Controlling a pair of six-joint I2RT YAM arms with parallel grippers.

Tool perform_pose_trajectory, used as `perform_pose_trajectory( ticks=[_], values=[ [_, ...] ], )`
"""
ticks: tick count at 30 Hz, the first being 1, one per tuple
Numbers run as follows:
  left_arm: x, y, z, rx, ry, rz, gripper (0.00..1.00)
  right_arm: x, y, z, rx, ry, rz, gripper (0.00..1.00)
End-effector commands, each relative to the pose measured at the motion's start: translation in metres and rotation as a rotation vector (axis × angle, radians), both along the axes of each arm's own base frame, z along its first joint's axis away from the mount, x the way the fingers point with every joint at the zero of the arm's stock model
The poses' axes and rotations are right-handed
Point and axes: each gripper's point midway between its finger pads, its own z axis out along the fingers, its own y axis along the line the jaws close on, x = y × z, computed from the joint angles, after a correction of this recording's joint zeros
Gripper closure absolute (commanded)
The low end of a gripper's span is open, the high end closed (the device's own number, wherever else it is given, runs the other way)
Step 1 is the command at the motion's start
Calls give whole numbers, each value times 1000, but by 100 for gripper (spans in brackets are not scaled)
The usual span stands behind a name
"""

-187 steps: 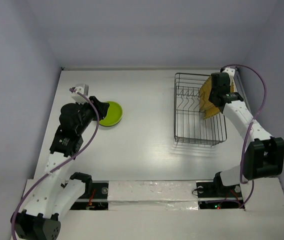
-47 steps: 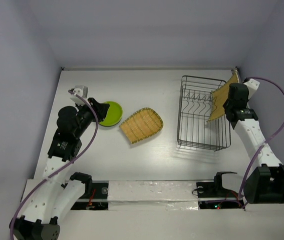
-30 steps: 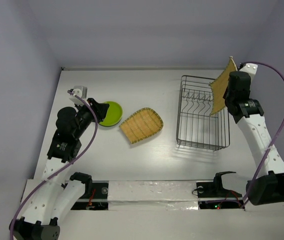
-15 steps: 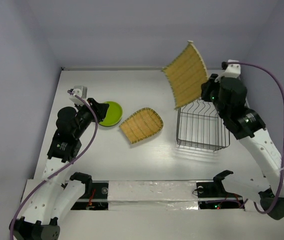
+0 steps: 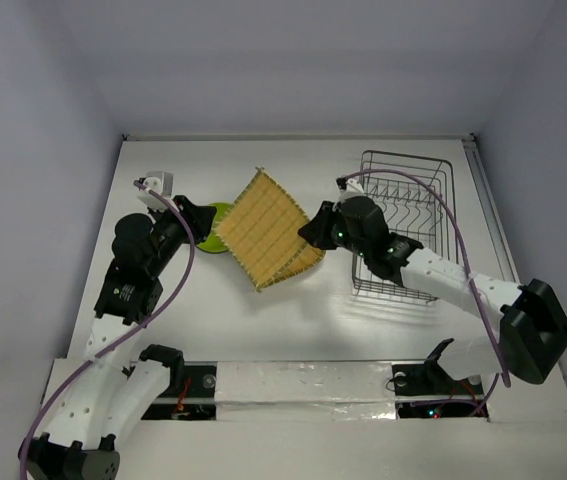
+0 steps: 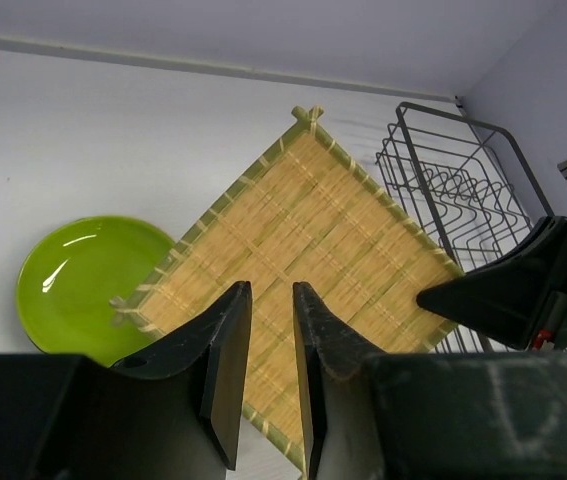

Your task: Unload the plates from the dish rack

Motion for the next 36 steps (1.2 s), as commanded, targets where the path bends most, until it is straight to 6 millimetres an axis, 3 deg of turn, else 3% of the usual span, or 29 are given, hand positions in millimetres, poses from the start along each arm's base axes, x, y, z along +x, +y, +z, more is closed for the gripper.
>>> perform_pose_trajectory(
  ticks=[1,14,36],
  values=[
    [2,-2,8,-7,-38,-5,79,18,15,97,366,-176,-65,100],
    [3,-4,4,-6,-27,-14,78,11,-3,37,370,-61,-160,100],
    [3,-5,3,-9,-21,-21,77,3,-16,-24,241,56,-205,100]
  ],
)
